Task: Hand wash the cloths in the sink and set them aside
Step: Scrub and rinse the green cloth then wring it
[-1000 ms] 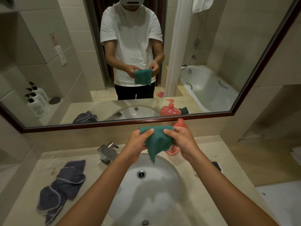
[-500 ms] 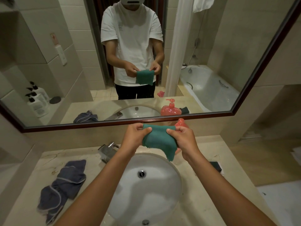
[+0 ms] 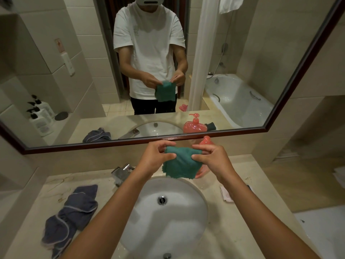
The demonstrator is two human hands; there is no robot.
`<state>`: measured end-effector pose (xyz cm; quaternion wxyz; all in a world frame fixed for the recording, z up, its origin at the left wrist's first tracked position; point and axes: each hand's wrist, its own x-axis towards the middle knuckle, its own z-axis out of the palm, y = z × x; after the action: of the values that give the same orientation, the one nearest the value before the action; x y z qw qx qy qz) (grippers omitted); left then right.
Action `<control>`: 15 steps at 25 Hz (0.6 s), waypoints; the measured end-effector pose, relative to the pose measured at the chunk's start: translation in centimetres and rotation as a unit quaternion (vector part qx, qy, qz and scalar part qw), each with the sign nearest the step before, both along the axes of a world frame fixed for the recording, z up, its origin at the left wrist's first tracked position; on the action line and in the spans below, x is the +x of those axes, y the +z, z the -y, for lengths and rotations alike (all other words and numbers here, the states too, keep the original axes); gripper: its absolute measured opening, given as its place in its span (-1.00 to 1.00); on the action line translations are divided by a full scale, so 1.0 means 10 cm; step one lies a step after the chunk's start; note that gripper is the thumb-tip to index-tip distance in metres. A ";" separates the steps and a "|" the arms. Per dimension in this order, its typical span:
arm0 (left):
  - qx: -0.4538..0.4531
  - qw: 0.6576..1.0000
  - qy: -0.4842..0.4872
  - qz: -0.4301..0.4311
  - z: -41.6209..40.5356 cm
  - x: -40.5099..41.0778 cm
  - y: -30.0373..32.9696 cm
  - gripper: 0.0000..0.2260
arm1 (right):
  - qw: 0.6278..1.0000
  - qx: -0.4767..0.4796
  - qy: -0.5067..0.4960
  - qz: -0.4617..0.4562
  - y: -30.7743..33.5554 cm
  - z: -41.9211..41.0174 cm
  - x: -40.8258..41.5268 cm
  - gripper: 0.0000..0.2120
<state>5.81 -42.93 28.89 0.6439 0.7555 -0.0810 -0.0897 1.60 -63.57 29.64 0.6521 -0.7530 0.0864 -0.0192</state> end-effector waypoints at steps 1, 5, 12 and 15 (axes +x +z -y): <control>0.024 1.000 0.006 0.016 0.00 0.02 0.01 -0.70 | 1.000 -0.030 -0.001 0.007 0.00 0.00 0.00 -0.64; 0.181 0.978 0.022 0.098 0.05 0.08 0.02 -0.81 | 0.980 -0.191 -0.039 0.044 -0.04 -0.03 0.00 -0.78; 0.098 0.987 -0.121 0.046 0.04 0.08 0.01 -0.88 | 0.989 -0.144 0.021 0.001 0.09 0.14 0.02 -0.90; -0.016 0.995 -0.094 0.006 0.16 0.02 0.03 -0.90 | 0.991 0.092 0.068 -0.069 0.10 0.17 0.02 -0.96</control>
<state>6.02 -44.48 29.17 0.6443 0.7346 -0.1569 -0.1436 1.84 -65.22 30.62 0.7111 -0.6932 0.0815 0.0852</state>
